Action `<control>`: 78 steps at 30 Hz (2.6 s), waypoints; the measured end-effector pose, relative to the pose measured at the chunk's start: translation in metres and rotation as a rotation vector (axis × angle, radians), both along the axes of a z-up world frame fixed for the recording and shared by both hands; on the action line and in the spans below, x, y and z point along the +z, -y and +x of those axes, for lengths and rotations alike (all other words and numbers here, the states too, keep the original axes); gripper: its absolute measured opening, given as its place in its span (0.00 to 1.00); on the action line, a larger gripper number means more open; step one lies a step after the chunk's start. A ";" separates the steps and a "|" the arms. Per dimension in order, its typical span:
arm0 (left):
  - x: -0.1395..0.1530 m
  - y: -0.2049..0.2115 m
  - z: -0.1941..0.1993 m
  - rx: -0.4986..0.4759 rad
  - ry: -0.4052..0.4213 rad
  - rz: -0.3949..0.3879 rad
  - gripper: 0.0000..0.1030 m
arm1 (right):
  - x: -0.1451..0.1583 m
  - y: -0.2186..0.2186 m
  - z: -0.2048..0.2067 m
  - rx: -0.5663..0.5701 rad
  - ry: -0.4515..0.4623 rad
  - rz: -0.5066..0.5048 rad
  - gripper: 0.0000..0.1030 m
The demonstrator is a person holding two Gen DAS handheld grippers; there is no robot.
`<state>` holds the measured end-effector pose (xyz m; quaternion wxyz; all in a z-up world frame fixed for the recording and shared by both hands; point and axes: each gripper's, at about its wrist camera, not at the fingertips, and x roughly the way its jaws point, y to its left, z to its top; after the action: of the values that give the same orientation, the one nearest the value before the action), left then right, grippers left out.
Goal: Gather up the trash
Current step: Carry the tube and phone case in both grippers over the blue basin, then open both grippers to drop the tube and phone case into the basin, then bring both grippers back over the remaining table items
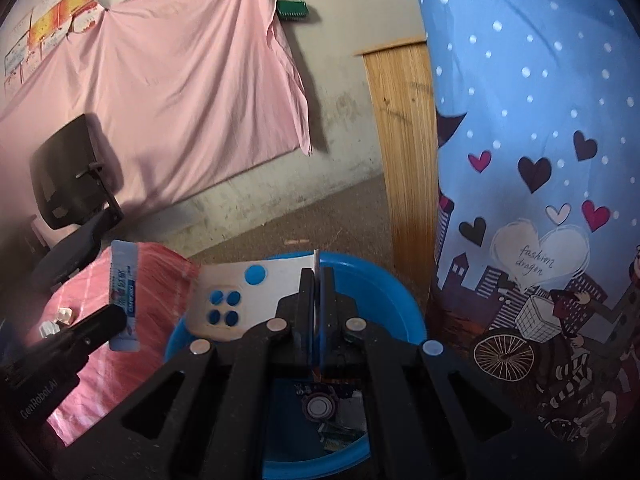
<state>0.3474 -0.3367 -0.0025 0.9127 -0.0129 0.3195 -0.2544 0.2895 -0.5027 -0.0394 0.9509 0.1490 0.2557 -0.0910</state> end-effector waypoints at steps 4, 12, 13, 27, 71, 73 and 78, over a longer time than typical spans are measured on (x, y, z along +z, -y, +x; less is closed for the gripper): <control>-0.007 0.000 0.006 0.002 -0.037 0.018 0.03 | -0.006 0.000 0.006 0.014 -0.036 0.004 0.18; -0.010 -0.014 0.008 0.034 -0.050 0.014 0.12 | -0.007 0.000 0.009 0.039 -0.035 0.016 0.22; -0.009 -0.017 0.007 0.039 -0.049 0.010 0.16 | -0.006 0.000 0.009 0.043 -0.032 0.015 0.23; 0.036 -0.087 -0.018 0.230 0.152 -0.061 0.58 | 0.025 -0.033 -0.013 0.117 0.191 -0.030 0.78; 0.023 -0.300 -0.076 0.688 0.386 0.018 0.98 | 0.057 -0.209 0.009 0.440 0.456 -0.135 1.00; 0.020 -0.304 -0.072 0.691 0.369 0.012 0.98 | 0.054 -0.218 0.014 0.464 0.438 -0.144 1.00; 0.014 -0.309 -0.064 0.687 0.361 0.017 0.98 | 0.047 -0.236 0.023 0.506 0.415 -0.168 1.00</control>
<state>0.2830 -0.0281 0.0117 0.9864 -0.0665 0.1330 0.0704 0.3122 -0.2672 0.0072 0.9841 0.0172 0.0771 0.1592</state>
